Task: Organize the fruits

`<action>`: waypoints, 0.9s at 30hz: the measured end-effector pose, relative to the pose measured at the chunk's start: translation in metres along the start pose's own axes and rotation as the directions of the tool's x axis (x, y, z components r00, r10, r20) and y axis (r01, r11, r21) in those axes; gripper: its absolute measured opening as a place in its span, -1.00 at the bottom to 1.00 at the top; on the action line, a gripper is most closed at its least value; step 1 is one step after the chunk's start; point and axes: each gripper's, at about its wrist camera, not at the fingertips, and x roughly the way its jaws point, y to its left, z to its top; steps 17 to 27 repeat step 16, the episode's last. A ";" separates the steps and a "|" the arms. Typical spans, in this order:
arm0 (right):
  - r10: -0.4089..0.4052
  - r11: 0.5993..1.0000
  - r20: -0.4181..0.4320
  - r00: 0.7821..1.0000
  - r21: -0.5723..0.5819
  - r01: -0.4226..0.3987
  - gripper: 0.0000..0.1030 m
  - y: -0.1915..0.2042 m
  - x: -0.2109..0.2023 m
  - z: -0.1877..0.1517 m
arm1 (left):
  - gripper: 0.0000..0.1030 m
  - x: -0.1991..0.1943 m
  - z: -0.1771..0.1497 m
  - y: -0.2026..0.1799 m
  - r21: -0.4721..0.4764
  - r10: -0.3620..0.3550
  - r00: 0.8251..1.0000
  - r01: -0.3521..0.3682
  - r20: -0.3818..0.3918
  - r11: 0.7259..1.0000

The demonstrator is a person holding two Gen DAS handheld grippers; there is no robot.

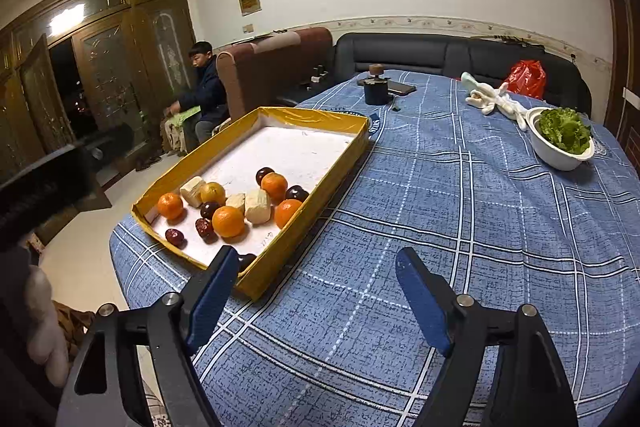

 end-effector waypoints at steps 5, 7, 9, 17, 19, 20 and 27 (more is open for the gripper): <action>0.014 1.000 -0.009 1.000 -0.011 -0.014 0.71 0.002 0.004 -0.002 | 1.00 0.004 -0.003 -0.012 0.034 -0.018 1.000 0.017 0.002 0.999; 0.018 1.000 -0.010 1.000 -0.009 -0.018 0.71 0.001 0.005 -0.001 | 1.00 0.006 -0.003 -0.016 0.043 -0.014 1.000 0.014 -0.006 0.999; 0.018 1.000 -0.010 1.000 -0.008 -0.018 0.72 0.000 0.006 0.000 | 1.00 0.010 -0.002 -0.019 0.050 -0.010 1.000 0.011 -0.022 0.999; -0.005 0.999 -0.011 1.000 0.047 0.006 0.74 -0.024 0.007 0.004 | 1.00 0.025 0.000 -0.038 0.078 -0.048 0.995 0.054 -0.083 0.995; -0.005 0.999 -0.011 1.000 0.047 0.006 0.74 -0.024 0.007 0.004 | 1.00 0.025 0.000 -0.038 0.078 -0.048 0.995 0.054 -0.083 0.995; -0.005 0.999 -0.011 1.000 0.047 0.006 0.74 -0.024 0.007 0.004 | 1.00 0.025 0.000 -0.038 0.078 -0.048 0.995 0.054 -0.083 0.995; -0.005 0.999 -0.011 1.000 0.047 0.006 0.74 -0.024 0.007 0.004 | 1.00 0.025 0.000 -0.038 0.078 -0.048 0.995 0.054 -0.083 0.995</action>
